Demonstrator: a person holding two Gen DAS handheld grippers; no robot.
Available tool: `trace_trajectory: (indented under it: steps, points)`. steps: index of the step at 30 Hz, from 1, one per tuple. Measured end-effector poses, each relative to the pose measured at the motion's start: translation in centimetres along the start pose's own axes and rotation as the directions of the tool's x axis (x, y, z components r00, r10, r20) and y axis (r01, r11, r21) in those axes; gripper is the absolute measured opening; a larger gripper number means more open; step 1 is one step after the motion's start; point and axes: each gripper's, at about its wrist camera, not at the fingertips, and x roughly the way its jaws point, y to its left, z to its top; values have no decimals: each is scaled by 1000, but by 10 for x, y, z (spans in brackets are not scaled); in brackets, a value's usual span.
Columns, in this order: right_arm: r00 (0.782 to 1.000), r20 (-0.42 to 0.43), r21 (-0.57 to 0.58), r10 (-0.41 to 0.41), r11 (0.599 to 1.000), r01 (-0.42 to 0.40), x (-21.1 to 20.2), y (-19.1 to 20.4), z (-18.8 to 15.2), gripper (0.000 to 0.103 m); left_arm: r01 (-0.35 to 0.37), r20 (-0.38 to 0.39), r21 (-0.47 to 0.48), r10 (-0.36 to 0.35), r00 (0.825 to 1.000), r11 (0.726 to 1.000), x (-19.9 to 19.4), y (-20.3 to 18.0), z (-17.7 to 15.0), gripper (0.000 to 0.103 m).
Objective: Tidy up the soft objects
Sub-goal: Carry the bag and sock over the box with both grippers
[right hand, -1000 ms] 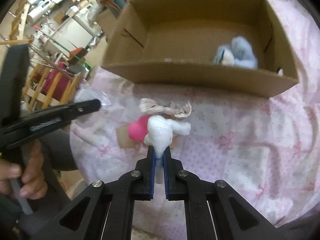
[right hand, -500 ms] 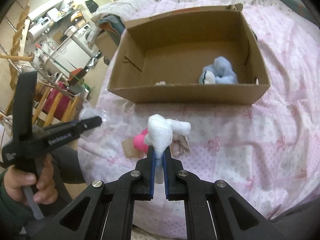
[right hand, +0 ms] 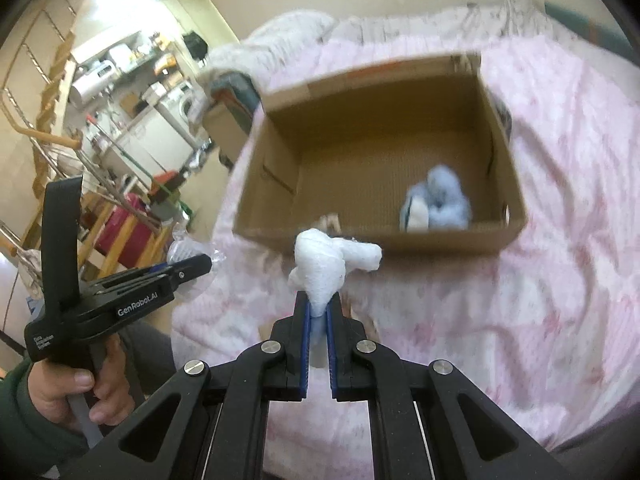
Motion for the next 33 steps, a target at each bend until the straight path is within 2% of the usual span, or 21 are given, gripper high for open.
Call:
trace_trajectory:
  steps: [4, 8, 11, 13, 18, 22, 25, 33]
  points:
    - [997, 73, -3, 5, 1000, -5, -9, -6, 26, 9, -7, 64, 24, 5, 998, 1000, -3, -8, 32, 12]
    - [995, 96, -26, -19, 999, 21, -1, -15, 54, 9, -15, 113, 47, 10, 993, 999, 7, -16, 61, 12]
    - [995, 94, -7, -36, 999, 37, 13, -28, 69, 9, -46, 184, 83, 30, 983, 996, 19, -23, 70, 12]
    - [995, 83, 15, -54, 998, 53, 25, -37, 71, 9, -67, 181, 112, 46, 982, 991, 34, -29, 71, 12]
    - [995, 10, 53, -95, 994, 94, 55, -52, 64, 9, -26, 89, 67, 20, 996, 997, 69, -24, 63, 12]
    - [993, -27, 49, -113, 992, 115, 65, -55, 61, 9, -4, 49, 52, 1, 999, 999, 84, -21, 58, 12]
    - [991, -43, 54, -128, 990, 131, 69, -56, 59, 9, 19, 42, 32, -20, 999, 999, 86, -19, 56, 12]
    - [988, -49, 62, -147, 987, 150, 71, -58, 58, 9, 16, 48, 62, -19, 999, 998, 86, -27, 55, 12]
